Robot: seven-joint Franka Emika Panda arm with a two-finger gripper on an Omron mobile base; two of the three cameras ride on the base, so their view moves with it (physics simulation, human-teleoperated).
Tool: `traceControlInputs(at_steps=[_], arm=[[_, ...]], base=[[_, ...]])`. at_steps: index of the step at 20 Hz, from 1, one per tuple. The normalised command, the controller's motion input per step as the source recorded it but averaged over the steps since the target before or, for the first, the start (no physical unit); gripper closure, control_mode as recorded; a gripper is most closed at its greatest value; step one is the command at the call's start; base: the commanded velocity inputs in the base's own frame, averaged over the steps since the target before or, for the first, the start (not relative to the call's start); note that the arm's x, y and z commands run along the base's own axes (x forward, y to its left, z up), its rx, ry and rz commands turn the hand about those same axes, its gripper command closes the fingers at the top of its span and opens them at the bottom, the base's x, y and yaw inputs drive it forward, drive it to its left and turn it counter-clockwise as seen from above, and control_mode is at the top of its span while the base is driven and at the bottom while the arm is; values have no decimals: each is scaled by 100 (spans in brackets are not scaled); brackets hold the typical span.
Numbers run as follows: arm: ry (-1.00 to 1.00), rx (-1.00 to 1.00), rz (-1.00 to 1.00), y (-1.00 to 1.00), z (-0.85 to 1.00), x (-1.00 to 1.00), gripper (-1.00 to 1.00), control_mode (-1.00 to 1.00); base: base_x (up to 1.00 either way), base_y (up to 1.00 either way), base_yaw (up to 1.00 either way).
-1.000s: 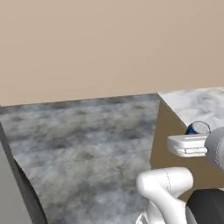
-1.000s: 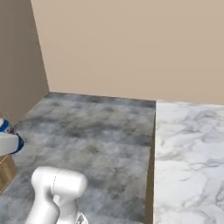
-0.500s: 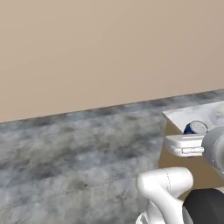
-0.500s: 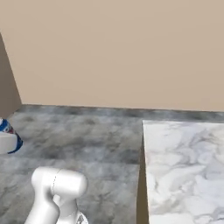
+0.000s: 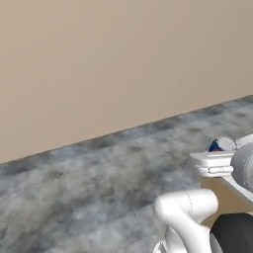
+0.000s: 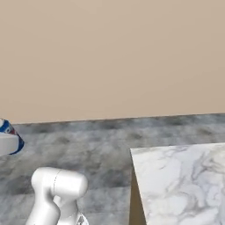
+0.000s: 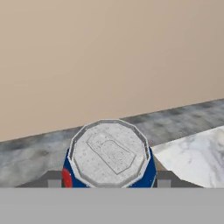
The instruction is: Open the fridge, grab two sodas, and place both sodas inside the bowl with ice on the dining counter.
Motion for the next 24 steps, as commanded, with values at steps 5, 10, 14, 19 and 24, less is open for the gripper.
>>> traceControlInputs(at_steps=[5,10,14,19,24], arm=[[0,0,0,0,0,0,100,100],[0,0,0,0,0,0,100,100],[0,0,0,0,0,0,100,100],[0,0,0,0,0,0,100,100],[0,0,0,0,0,0,100,100]], base=[[85,50,-48],[63,53,-54],[52,48,-57],[51,48,-57],[53,50,-56]])
